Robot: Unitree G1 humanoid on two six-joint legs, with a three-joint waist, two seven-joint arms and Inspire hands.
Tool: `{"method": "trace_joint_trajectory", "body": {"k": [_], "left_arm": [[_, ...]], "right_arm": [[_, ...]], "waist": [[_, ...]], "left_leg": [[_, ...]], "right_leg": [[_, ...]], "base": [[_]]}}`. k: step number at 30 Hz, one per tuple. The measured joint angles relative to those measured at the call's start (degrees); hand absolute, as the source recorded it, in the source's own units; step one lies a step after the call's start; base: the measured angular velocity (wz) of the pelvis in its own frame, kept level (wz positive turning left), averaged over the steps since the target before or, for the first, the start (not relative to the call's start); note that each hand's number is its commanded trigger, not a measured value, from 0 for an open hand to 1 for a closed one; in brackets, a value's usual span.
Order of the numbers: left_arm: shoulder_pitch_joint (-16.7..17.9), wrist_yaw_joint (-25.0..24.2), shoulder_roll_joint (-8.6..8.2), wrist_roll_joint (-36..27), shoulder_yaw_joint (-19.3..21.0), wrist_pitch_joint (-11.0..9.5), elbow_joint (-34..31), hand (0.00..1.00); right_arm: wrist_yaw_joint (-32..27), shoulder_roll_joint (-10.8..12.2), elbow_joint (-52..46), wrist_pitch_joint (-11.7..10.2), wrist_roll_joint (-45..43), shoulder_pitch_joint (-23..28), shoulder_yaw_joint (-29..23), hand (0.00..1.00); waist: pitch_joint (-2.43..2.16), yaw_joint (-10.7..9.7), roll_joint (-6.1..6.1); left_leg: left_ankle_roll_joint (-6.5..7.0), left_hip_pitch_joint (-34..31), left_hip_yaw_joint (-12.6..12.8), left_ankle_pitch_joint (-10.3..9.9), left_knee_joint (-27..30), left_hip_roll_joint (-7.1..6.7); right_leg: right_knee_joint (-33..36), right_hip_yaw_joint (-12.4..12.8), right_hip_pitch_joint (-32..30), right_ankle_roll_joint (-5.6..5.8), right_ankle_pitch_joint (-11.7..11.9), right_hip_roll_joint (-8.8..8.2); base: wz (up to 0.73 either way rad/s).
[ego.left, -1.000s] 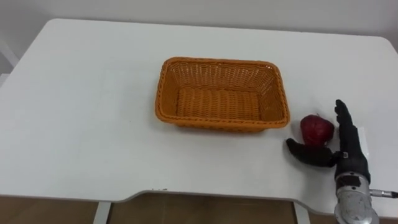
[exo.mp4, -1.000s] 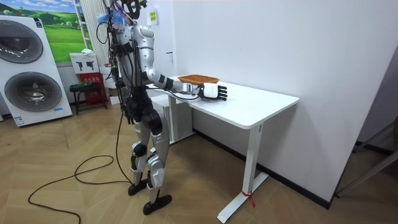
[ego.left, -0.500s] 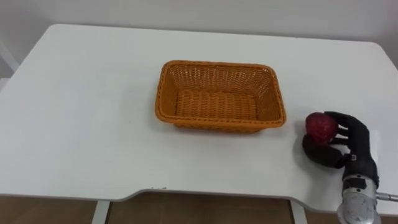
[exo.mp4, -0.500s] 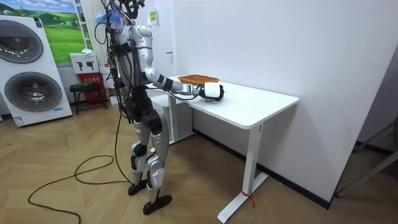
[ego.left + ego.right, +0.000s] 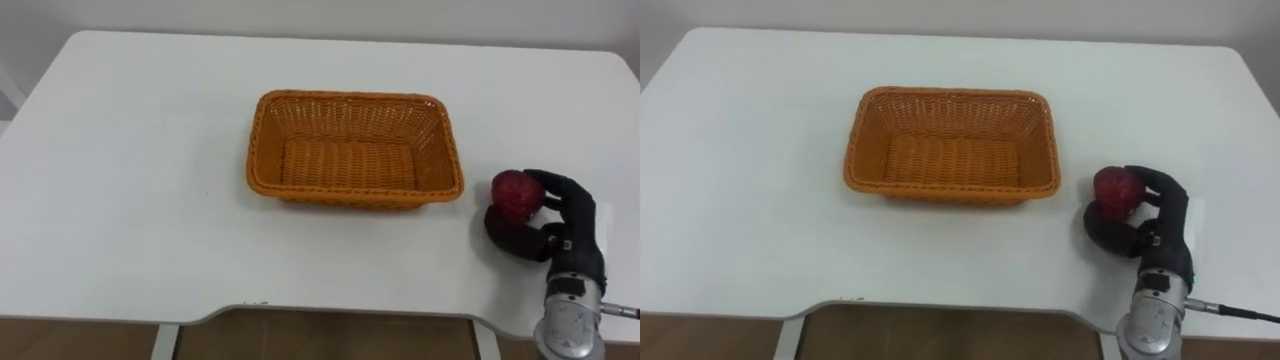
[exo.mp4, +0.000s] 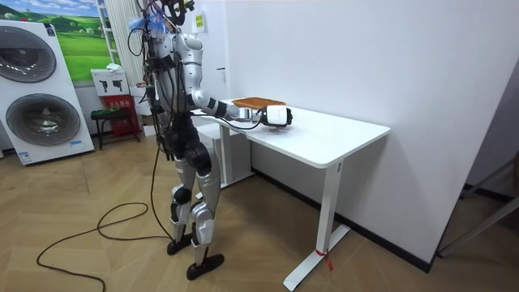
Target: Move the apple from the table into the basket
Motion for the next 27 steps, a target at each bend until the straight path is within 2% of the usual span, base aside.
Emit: {"method": "trace_joint_trajectory", "body": {"k": [4, 6, 12, 17, 27], "left_arm": [[0.0, -0.3, 0.00, 0.0, 0.0, -0.1, 0.3, 0.00], [-0.2, -0.3, -0.01, 0.0, 0.0, -0.1, 0.6, 0.00], [-0.2, -0.3, -0.19, 0.4, 0.0, -0.1, 1.0, 0.00], [-0.2, -0.3, -0.57, 0.4, -0.1, -0.1, 1.0, 0.00], [-0.7, -0.9, -0.55, 0.4, -1.3, 0.1, 1.2, 0.00]], "right_arm": [[-2.9, 0.0, -5.5, -0.1, -0.4, -0.6, 0.2, 1.00], [-4.2, 0.0, -6.5, -0.8, -0.8, -1.1, 0.2, 1.00], [-4.8, -0.1, -13.5, -0.8, -2.0, -1.5, 0.5, 1.00], [-2.3, -0.4, -17.5, -0.8, -2.0, -1.8, 1.2, 1.00], [3.1, -0.4, -19.6, -0.6, -4.1, -1.8, 4.4, 1.00]], "waist": [[0.17, 0.8, -0.28], [0.21, 1.2, -0.36], [0.40, 1.5, 0.04], [0.32, 1.3, 0.20], [0.08, 1.3, 0.39]], "left_leg": [[0.00, 0.1, 0.0, 0.0, 0.2, 0.00], [0.00, 0.1, -0.1, 0.0, 0.3, 0.01], [0.00, -0.4, -0.1, 0.0, 0.5, 0.04], [0.00, -0.5, -0.3, 0.0, 0.6, -0.01], [0.00, -0.8, -0.6, 0.0, 0.6, -0.02]], "right_leg": [[-0.2, 0.0, 0.2, 0.00, 0.0, 0.02], [-0.2, 0.0, 0.3, 0.00, 0.0, 0.02], [-0.1, -0.1, -0.1, -0.02, 0.0, 0.00], [-0.1, -0.2, 0.0, 0.02, 0.1, -0.07], [-0.1, -0.6, -0.4, 0.02, 0.1, -0.10]], "base": [[0.00], [0.00], [0.00], [0.00], [0.00]]}}
